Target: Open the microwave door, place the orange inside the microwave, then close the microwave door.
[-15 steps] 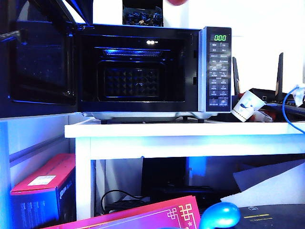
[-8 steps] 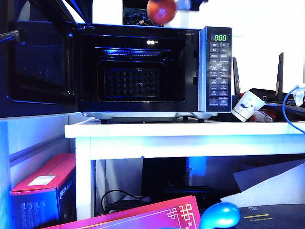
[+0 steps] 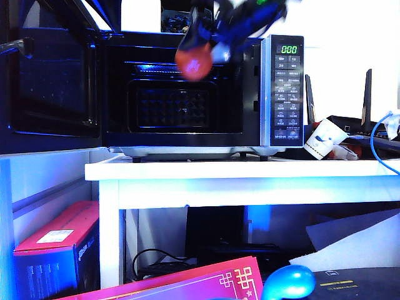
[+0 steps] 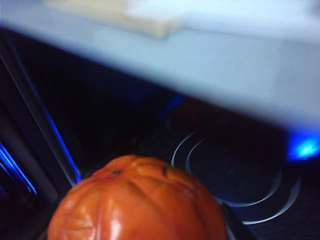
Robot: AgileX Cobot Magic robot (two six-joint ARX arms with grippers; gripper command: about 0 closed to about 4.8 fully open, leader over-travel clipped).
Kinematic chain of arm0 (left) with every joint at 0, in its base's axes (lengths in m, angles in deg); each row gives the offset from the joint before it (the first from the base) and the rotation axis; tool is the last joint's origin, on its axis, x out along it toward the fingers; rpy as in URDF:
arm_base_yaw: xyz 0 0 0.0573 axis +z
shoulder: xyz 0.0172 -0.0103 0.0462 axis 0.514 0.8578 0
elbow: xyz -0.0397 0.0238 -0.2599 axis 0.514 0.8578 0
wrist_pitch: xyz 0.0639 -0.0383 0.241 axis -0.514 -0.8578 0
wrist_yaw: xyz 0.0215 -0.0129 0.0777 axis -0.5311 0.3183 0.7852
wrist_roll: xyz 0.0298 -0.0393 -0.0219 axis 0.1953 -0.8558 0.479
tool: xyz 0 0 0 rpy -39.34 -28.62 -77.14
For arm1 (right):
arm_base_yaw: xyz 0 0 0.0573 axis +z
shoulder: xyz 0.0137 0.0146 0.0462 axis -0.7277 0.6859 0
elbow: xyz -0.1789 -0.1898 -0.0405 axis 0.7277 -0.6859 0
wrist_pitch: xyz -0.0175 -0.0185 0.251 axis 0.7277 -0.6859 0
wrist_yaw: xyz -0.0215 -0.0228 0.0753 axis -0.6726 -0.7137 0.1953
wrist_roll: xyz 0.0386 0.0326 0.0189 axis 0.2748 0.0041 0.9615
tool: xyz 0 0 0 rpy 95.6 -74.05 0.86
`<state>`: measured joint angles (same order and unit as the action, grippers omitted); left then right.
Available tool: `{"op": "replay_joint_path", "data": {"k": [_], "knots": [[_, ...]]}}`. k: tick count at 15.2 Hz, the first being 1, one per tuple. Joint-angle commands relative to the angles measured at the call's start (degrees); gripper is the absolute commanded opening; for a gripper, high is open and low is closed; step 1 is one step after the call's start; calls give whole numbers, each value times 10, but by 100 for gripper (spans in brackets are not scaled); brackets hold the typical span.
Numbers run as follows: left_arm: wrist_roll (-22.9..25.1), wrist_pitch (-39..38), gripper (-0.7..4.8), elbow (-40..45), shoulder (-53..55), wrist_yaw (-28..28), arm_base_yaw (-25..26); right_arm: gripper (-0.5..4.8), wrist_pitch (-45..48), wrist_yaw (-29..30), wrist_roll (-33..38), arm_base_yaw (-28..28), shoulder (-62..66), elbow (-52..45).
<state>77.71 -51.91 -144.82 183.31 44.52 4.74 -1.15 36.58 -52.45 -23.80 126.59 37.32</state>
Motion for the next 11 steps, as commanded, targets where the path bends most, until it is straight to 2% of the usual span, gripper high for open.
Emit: {"op": "replay_joint_path", "data": {"k": [1, 7, 11], "knots": [[2, -1, -5, -1, -4, 2, 0, 175, 36, 4, -2, 7, 23, 2], [2, 0, -5, -1, -6, 2, 0, 175, 120, 3, -2, 8, 82, 2], [2, 0, -5, -1, -6, 2, 0, 175, 221, 0, -2, 10, 135, 2]]}}
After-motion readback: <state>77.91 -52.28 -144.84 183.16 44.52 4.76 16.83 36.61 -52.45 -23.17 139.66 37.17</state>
